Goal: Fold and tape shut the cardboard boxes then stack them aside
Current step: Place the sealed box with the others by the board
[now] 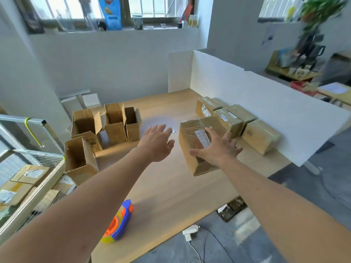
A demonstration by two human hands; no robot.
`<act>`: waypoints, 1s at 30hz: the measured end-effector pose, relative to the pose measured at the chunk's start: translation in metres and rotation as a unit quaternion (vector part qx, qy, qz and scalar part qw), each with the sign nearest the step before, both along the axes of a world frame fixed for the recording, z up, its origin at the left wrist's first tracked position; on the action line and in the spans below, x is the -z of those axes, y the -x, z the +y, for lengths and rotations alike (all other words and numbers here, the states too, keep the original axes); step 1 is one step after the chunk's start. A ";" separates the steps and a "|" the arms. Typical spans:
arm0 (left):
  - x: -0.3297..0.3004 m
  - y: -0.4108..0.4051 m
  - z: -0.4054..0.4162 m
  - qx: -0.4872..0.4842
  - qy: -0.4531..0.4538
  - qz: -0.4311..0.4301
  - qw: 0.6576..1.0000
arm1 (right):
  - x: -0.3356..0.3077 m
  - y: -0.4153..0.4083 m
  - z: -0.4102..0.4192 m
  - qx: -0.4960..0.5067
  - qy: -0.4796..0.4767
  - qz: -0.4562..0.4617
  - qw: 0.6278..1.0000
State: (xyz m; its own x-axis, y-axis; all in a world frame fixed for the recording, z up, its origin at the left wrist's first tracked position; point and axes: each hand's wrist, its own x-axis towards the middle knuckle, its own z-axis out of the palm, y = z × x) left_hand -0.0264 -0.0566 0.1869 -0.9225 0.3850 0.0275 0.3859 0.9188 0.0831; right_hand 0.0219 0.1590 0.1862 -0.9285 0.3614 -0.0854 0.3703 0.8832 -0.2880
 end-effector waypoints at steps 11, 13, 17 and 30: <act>-0.005 -0.029 0.161 -0.015 -0.003 -0.017 1.000 | -0.008 -0.031 0.156 -0.020 -0.002 -0.005 1.000; -0.004 -0.032 0.186 -0.017 -0.003 -0.016 1.000 | -0.005 -0.032 0.181 -0.024 -0.003 -0.009 1.000; 0.004 -0.025 0.231 -0.006 0.013 -0.021 1.000 | 0.006 -0.022 0.226 -0.023 0.014 -0.014 1.000; 0.090 0.107 0.336 0.003 0.005 -0.097 0.995 | 0.092 0.104 0.334 -0.014 0.010 -0.069 0.997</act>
State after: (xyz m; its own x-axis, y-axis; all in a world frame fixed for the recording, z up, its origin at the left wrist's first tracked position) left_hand -0.1337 0.2798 0.0973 -0.9076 0.3900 -0.1553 0.3691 0.9176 0.1474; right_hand -0.0826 0.4927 0.0945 -0.9170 0.3329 -0.2199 0.3834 0.8879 -0.2544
